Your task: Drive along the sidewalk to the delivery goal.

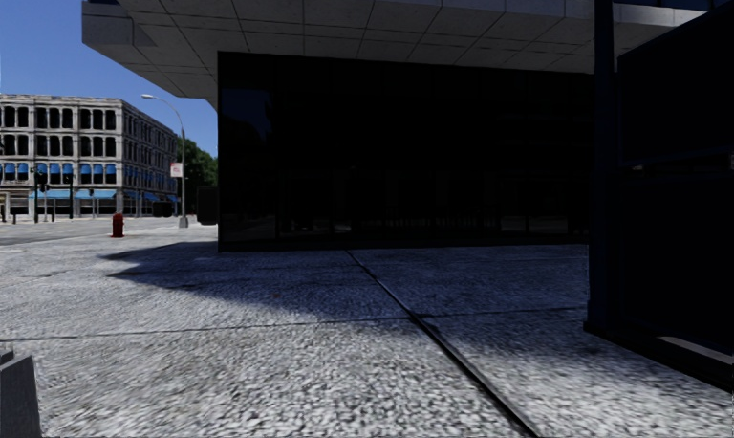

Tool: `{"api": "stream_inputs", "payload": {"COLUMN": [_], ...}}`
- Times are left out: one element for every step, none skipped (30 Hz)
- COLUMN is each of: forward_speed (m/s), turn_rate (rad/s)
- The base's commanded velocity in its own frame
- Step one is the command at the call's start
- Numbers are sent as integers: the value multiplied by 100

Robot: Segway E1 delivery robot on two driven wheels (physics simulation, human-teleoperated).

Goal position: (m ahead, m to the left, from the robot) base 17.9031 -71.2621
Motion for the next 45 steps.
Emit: {"api": "stream_inputs", "payload": {"forward_speed": [124,124,124,124,124,124,124,124,124,124,124,124,124,124,124,124,131,131,131,131,132,133,137,137,140,140,141,141,141,141,141,141,141,141,141,141,141,141,141,141,141,141,141,141,141], "turn_rate": [0,0,0,0,0,0,0,0,0,0,0,0,0,0,0,0,-24,-25,-25,-30,-32,-33,-33,-33,-35,-40,-43,-43,-43,-44,-44,-47,-47,-48,-54,-58,-58,-59,-59,-60,-60,-60,-60,-60,-63]}}
